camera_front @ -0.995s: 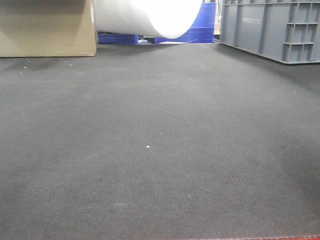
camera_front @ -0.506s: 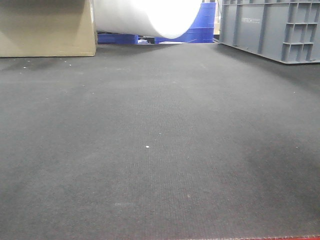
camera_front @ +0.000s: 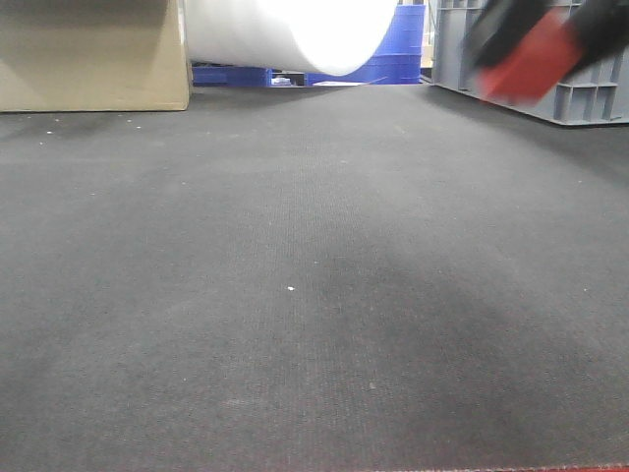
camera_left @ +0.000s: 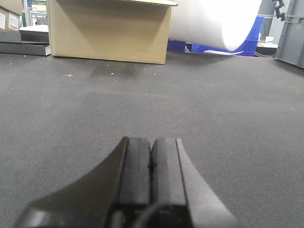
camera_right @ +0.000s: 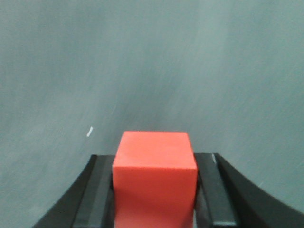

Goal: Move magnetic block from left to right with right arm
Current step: 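Lower the held red cube onto the carpet with the right gripper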

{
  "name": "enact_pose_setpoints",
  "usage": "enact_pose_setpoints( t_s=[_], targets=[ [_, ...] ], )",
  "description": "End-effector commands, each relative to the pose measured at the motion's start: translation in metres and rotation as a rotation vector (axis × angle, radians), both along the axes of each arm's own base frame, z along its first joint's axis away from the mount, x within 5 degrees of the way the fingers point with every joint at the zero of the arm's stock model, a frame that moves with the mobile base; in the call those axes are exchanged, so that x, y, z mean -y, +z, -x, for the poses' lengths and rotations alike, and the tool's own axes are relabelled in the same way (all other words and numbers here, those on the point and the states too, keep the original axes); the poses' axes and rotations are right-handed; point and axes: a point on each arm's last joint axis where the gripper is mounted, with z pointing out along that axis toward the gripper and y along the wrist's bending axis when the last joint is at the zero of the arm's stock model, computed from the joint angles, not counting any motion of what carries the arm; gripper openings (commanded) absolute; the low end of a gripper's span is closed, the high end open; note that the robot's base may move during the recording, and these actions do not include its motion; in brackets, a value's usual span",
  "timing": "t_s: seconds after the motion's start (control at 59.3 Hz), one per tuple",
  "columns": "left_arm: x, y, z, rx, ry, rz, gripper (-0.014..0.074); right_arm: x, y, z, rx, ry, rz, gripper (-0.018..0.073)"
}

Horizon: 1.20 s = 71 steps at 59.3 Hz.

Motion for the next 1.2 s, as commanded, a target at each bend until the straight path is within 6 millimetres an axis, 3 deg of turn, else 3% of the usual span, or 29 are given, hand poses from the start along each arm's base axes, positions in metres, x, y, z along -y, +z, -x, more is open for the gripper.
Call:
enact_pose_setpoints(
  t_s=[0.0,0.287,0.573,0.911,1.181],
  targets=[
    [0.0,0.005,0.001,0.088,-0.006,0.007,-0.0116,-0.012,0.01,-0.009,-0.043,-0.077,-0.033,0.0249],
    [0.0,0.005,0.001,0.088,-0.006,0.007,-0.0116,-0.059,-0.007,-0.026,-0.266,-0.151,0.093,0.0249],
    [0.0,0.005,0.001,0.088,-0.006,0.007,-0.0116,-0.106,-0.029,-0.049,-0.365,-0.131,0.106,0.0249],
    [0.0,0.005,0.001,0.088,-0.006,0.007,-0.0116,-0.132,-0.068,-0.05,-0.461,-0.104,0.16,0.0249],
    [0.0,0.005,0.001,0.088,-0.006,0.007,-0.0116,-0.138,-0.074,-0.046,-0.481,-0.091,0.169,0.0249]
  ],
)
